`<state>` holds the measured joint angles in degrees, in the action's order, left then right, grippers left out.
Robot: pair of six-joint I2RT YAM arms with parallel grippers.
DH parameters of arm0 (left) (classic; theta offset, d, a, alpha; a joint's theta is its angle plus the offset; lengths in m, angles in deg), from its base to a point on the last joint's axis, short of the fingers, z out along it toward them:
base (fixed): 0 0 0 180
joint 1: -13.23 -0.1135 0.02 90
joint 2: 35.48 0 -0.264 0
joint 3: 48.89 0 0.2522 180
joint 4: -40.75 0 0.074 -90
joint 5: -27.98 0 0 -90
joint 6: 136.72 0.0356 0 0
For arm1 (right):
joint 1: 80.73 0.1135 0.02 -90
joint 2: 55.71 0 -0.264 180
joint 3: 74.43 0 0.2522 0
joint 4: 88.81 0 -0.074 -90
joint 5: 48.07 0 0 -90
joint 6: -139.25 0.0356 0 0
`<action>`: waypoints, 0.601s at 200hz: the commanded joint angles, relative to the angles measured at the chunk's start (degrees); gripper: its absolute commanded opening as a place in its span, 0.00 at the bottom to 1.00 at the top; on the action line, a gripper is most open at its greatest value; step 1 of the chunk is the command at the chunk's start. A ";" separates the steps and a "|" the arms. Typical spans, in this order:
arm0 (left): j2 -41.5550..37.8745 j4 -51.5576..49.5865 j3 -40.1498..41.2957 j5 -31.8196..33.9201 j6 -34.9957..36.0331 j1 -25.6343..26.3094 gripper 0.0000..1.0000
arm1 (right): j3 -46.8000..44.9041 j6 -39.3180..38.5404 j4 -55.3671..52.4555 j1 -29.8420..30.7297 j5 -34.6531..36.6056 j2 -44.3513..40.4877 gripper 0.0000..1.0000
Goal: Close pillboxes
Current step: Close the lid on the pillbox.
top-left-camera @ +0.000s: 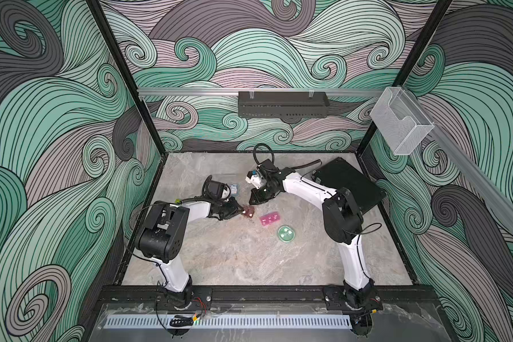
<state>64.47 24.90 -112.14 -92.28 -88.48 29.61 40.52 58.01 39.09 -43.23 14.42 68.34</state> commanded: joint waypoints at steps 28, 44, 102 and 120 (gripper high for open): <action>0.72 -0.19 -1.35 0.46 -0.09 0.58 0.23 | -0.07 -1.44 -1.19 -0.30 1.74 1.10 0.13; 0.87 -0.20 -1.38 0.47 -0.08 0.58 0.23 | 0.07 -1.94 -1.18 -0.56 2.54 1.42 0.15; 1.31 0.35 -1.32 0.47 -0.34 0.75 0.23 | 0.60 -2.07 -1.16 -0.67 0.53 3.56 0.19; 1.42 0.33 -1.32 0.47 -0.44 0.84 0.23 | 0.24 -2.24 -1.12 -0.50 0.35 3.50 0.16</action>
<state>64.62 25.19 -112.14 -92.24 -88.50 29.96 40.56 56.67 38.98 -43.78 15.30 71.40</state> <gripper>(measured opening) 0.232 0.171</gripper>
